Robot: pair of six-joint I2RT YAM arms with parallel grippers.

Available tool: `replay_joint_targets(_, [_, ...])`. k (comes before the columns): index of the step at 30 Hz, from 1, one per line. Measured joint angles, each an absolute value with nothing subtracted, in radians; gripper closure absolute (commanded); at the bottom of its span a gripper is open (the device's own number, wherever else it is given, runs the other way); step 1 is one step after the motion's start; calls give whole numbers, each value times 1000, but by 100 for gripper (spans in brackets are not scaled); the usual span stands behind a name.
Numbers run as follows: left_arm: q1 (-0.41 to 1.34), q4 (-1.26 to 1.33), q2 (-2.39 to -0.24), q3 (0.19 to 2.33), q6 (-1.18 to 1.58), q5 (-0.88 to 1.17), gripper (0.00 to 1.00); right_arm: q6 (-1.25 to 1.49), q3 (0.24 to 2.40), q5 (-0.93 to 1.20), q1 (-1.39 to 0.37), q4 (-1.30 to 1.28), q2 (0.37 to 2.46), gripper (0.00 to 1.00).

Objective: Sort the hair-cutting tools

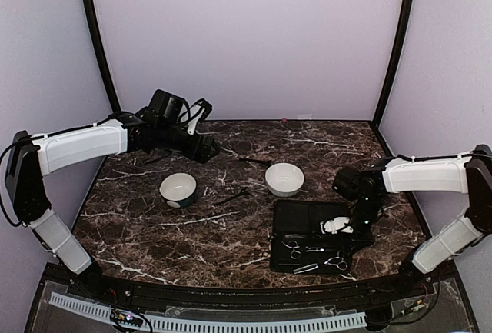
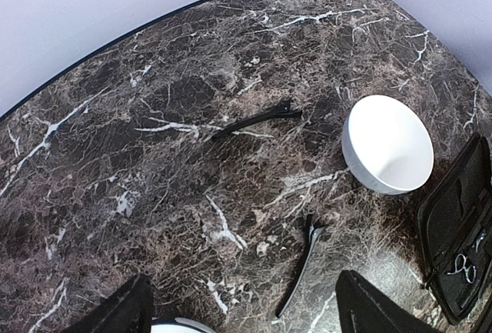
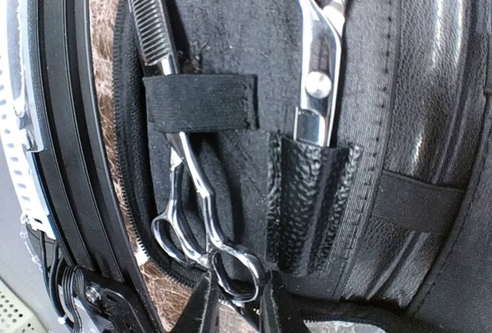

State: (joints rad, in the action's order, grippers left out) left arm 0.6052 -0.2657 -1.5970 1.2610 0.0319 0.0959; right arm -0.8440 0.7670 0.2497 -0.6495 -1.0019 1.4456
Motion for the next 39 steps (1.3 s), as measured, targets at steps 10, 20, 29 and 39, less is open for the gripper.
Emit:
replay_joint_targets(10, [605, -268, -1597, 1261, 28, 93, 15, -835, 766, 244, -643, -1026, 1387, 84])
replay_joint_targets(20, [632, -271, -1597, 1261, 26, 89, 15, -804, 766, 196, -667, -944, 1358, 72])
replay_joint_targets(29, [640, -272, -1597, 1261, 20, 88, 15, -807, 758, 197, -707, -920, 1340, 72])
replay_joint_targets(39, [640, -272, -1597, 1261, 18, 88, 15, -796, 738, 209, -818, -883, 1357, 74])
